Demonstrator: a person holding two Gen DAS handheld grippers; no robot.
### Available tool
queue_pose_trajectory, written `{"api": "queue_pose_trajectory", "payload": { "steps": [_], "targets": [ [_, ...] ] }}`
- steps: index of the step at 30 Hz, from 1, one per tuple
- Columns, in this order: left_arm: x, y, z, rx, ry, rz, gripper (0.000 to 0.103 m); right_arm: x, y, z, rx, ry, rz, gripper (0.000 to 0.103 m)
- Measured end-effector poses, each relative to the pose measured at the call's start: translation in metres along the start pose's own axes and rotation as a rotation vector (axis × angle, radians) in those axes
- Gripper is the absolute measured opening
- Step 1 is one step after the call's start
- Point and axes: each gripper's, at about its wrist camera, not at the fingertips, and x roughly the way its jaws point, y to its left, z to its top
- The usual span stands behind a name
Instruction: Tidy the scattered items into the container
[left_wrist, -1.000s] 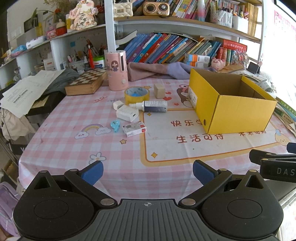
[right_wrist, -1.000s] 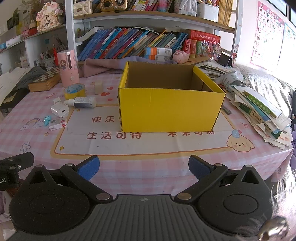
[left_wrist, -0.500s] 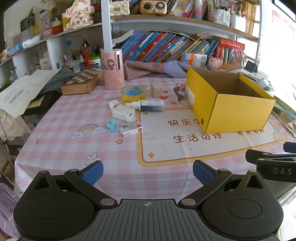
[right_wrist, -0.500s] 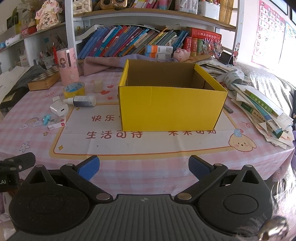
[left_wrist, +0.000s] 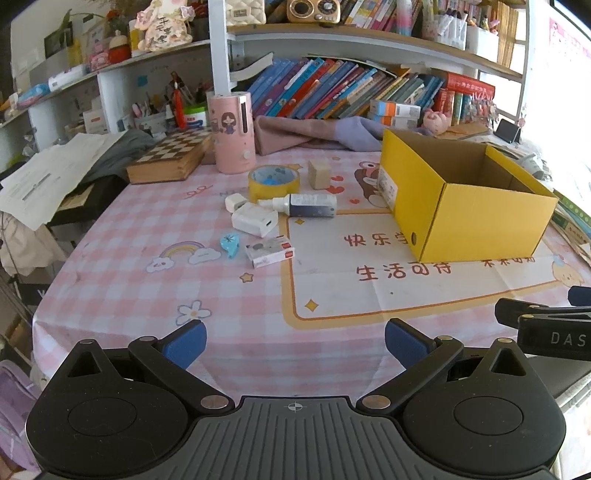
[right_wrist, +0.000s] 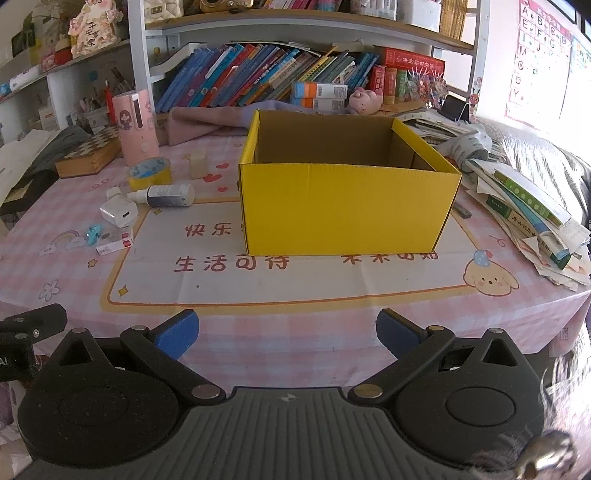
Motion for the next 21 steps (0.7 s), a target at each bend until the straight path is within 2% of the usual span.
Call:
{"api": "queue_pose_trajectory", "payload": {
  "steps": [21],
  "targets": [
    [0.0031, 0.003, 0.0016, 0.014, 0.008, -0.028, 0.103, 0.0001, 0.0067, 0.0027, -0.017, -0.004, 0.004, 0.103]
  ]
}}
